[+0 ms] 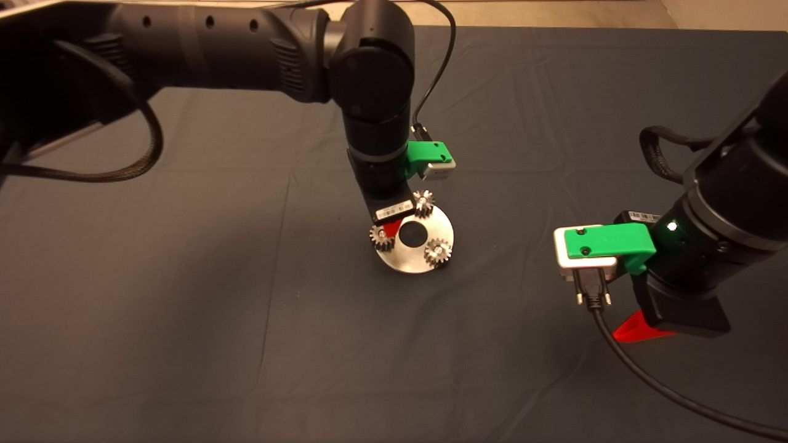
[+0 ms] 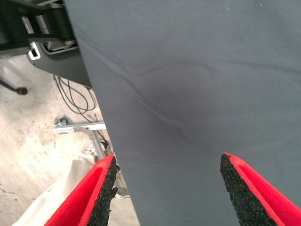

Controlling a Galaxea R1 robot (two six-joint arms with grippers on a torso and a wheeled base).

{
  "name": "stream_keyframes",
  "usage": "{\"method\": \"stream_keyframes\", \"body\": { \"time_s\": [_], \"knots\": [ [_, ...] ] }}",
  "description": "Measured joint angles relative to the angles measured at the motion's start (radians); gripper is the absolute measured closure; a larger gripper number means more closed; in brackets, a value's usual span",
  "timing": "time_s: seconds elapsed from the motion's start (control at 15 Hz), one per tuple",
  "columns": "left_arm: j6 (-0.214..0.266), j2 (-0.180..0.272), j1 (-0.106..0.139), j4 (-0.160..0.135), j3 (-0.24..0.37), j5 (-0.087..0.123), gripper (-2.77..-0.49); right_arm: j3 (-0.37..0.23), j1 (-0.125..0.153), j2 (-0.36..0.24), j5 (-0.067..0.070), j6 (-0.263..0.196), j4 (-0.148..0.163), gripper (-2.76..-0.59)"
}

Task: Install three planetary gears onto the carrier pins

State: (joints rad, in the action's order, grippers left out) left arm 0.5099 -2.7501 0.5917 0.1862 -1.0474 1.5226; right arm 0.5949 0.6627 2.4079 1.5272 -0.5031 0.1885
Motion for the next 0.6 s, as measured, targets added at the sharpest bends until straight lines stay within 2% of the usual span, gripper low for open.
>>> {"method": "stream_keyframes", "body": {
  "time_s": [0.13, 0.33, 0.4, 0.53, 0.6],
  "knots": [
    [0.042, 0.057, 0.031, -0.007, 0.101, 0.005, -1.76, 0.0, 0.0, 0.006, 0.003, -0.024, 0.0, -1.63],
    [0.118, 0.093, 0.049, -0.007, 0.196, 0.004, -1.76, 0.0, 0.013, 0.016, 0.001, -0.057, 0.0, -1.63],
    [0.162, 0.106, 0.056, -0.007, 0.247, 0.004, -1.76, -0.002, 0.015, 0.015, 0.002, -0.068, 0.0, -1.63],
    [0.269, 0.135, 0.078, -0.008, 0.389, 0.003, -1.76, -0.01, 0.021, 0.011, 0.003, -0.076, 0.0, -1.63],
    [0.296, 0.155, 0.089, -0.015, 0.44, 0.001, -1.76, -0.015, 0.029, 0.011, 0.003, -0.079, 0.0, -1.63]
  ]
}}
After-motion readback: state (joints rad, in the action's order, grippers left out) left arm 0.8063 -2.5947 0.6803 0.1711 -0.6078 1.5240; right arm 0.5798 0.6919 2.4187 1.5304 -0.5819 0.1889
